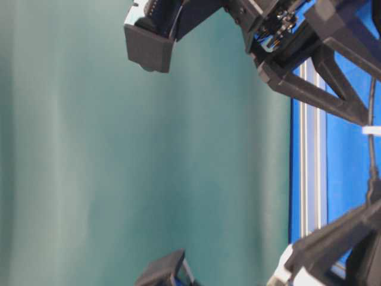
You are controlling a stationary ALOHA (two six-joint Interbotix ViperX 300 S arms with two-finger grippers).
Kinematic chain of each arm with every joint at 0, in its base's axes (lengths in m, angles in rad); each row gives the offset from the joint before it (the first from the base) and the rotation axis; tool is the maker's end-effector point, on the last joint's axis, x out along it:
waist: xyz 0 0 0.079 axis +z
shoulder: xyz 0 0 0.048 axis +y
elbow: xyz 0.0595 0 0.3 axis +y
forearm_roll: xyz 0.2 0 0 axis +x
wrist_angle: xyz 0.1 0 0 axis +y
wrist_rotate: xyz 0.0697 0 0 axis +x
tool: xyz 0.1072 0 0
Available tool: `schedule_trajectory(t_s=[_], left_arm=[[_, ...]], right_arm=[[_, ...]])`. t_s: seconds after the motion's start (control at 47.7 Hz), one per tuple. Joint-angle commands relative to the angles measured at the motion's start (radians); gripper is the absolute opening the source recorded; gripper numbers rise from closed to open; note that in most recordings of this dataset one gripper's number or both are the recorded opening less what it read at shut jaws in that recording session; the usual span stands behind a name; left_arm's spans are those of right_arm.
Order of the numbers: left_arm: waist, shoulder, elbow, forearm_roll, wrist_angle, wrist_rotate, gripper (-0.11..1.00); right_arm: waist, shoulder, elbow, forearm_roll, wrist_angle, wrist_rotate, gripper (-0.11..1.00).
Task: Insert the wire through the string loop located in the center.
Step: 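Open the right gripper and pull the cable leftward with the left gripper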
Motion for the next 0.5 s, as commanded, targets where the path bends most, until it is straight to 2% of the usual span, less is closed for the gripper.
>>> schedule_trajectory(t_s=[0.0,0.482], left_arm=[[-0.006,-0.058,0.026,-0.002,-0.003,-0.005,0.08],[-0.023,-0.239,0.296,-0.002,-0.003,-0.121,0.08]], right_arm=[[0.003,-0.023,-0.008,0.002,0.000,0.000,0.94],[0.018,-0.049,0.002,0.003,0.002,0.002,0.94]])
